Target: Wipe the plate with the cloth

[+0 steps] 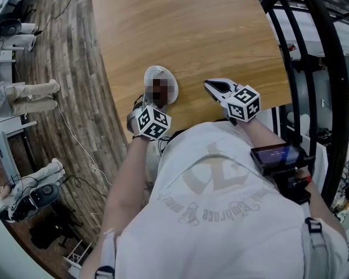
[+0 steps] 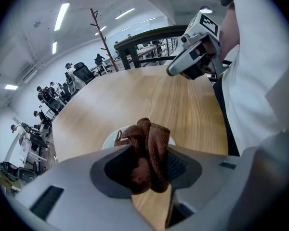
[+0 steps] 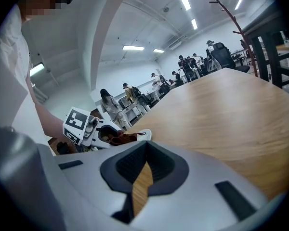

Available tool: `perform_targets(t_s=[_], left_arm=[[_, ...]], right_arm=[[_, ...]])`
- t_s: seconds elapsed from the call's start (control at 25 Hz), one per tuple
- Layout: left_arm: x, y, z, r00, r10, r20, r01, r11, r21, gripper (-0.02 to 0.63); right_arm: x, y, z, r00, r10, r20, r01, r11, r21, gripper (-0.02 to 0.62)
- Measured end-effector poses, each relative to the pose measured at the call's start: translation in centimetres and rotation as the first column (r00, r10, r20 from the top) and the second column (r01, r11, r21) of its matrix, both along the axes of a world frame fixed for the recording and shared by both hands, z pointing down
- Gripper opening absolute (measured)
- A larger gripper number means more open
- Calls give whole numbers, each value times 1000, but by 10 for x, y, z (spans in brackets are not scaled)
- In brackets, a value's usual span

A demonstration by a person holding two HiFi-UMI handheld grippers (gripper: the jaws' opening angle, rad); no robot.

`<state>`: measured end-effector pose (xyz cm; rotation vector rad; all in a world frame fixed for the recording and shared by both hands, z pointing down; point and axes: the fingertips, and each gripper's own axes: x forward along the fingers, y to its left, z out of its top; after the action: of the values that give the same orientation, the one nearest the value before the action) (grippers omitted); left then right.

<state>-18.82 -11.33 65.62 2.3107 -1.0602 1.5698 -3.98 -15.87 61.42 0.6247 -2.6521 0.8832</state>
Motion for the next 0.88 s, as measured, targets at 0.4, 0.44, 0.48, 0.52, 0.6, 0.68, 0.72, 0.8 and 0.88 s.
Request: perform_targets(t_s=[0.4, 0.44, 0.48, 0.52, 0.6, 0.68, 0.72, 0.8, 0.88], left_arm=[[-39, 4, -9, 997, -47, 55, 46, 999, 17, 170], [-35, 3, -9, 998, -43, 50, 42, 999, 15, 170], [-30, 2, -8, 998, -37, 45, 36, 999, 13, 170], [-25, 0, -8, 999, -30, 40, 29, 999, 12, 170], [-18, -4, -9, 999, -12, 36, 11, 1000, 16, 170], [-12, -10, -12, 999, 7, 37, -8, 1000, 22, 170], [-10, -13, -13, 999, 14, 37, -15, 1000, 25, 170], [-3, -17, -12, 999, 23, 29, -23, 999, 31, 170], [11, -22, -7, 999, 38, 19, -38, 999, 36, 170]], right_arm=[[-24, 1, -2, 999, -43, 6, 43, 999, 1, 14], [-22, 1, -2, 999, -43, 2, 43, 999, -3, 14], [-19, 1, -3, 999, -41, -1, 41, 999, -5, 14], [-18, 1, -3, 999, -38, -3, 38, 999, -6, 14], [-17, -1, -5, 999, -32, -1, 32, 999, -3, 14], [-19, -4, -7, 1000, -28, 6, 28, 1000, 0, 14], [-21, -5, -7, 1000, -28, 8, 28, 1000, 0, 14], [-20, -3, -6, 1000, -30, 6, 30, 1000, -7, 14], [-11, -1, -1, 1000, -21, -3, 21, 1000, -14, 14]])
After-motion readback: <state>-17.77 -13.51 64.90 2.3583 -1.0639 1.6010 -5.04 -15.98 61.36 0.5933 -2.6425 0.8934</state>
